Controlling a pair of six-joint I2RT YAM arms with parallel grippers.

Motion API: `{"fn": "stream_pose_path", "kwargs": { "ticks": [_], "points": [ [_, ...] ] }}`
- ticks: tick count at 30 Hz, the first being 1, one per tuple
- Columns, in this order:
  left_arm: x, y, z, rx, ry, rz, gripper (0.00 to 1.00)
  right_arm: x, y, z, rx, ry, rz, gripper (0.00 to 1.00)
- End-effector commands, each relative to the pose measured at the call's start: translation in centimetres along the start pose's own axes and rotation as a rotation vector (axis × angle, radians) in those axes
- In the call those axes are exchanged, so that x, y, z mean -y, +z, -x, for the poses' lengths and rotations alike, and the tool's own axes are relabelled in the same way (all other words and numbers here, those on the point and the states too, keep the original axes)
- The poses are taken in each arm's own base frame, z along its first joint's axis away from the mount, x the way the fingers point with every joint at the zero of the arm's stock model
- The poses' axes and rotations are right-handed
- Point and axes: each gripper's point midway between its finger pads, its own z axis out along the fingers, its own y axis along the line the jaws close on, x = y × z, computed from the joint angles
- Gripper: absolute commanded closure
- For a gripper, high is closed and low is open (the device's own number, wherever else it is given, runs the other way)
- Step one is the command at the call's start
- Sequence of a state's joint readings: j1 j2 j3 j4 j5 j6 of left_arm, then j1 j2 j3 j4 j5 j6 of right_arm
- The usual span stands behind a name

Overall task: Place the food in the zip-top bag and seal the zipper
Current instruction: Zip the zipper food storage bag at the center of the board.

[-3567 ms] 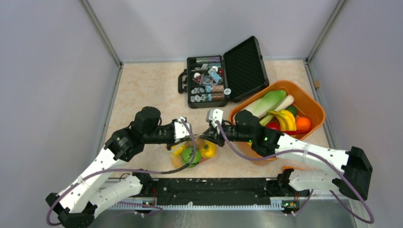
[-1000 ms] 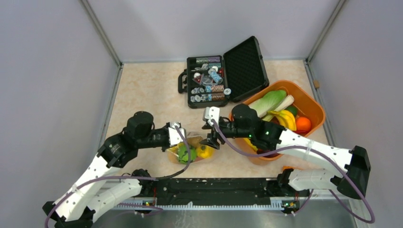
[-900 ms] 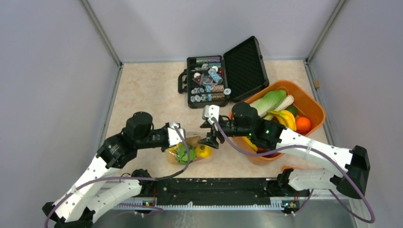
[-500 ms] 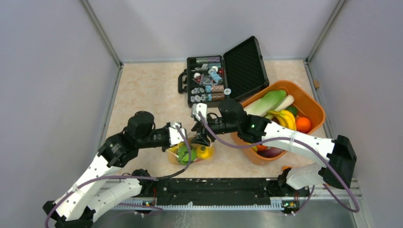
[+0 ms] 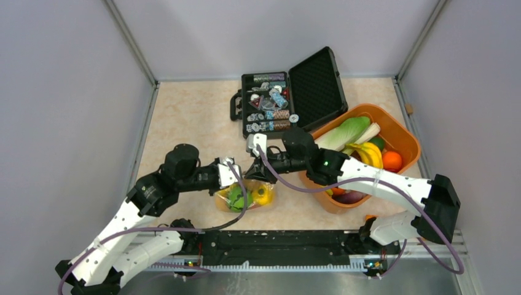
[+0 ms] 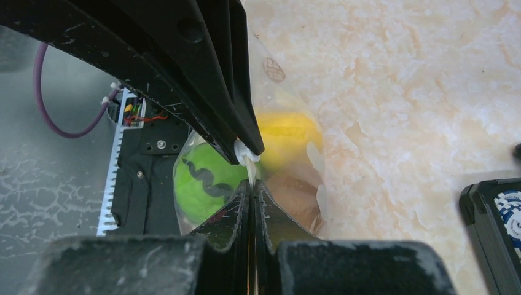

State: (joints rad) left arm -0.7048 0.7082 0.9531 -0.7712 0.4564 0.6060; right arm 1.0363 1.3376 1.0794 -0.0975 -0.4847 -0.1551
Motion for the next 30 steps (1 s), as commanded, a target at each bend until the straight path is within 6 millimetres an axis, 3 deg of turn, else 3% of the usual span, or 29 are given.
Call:
{"fn": "stream_pose_path", "kwargs": {
  "ticks": [1,10,17,30],
  "points": [
    [-0.9,-0.5,1.3,0.053,0.032,0.049,1.00,0.0,0.0,-0.2,0.000,-0.018,0.000,1.00],
    [-0.9,-0.3,-1.4,-0.021,-0.007,0.095,1.00,0.8,-0.6,-1.7,-0.029,-0.013,-0.059,1.00],
    [-1.0,-1.1,-2.1,-0.026,-0.014,0.148,1.00,1.9,-1.6,-2.7,0.003,0.033,-0.104,1.00],
    [-0.9,-2.7,-4.0,-0.109,-0.021,0.204,1.00,2.0,-2.7,-2.5,0.022,0.036,-0.132,1.00]
  ]
}}
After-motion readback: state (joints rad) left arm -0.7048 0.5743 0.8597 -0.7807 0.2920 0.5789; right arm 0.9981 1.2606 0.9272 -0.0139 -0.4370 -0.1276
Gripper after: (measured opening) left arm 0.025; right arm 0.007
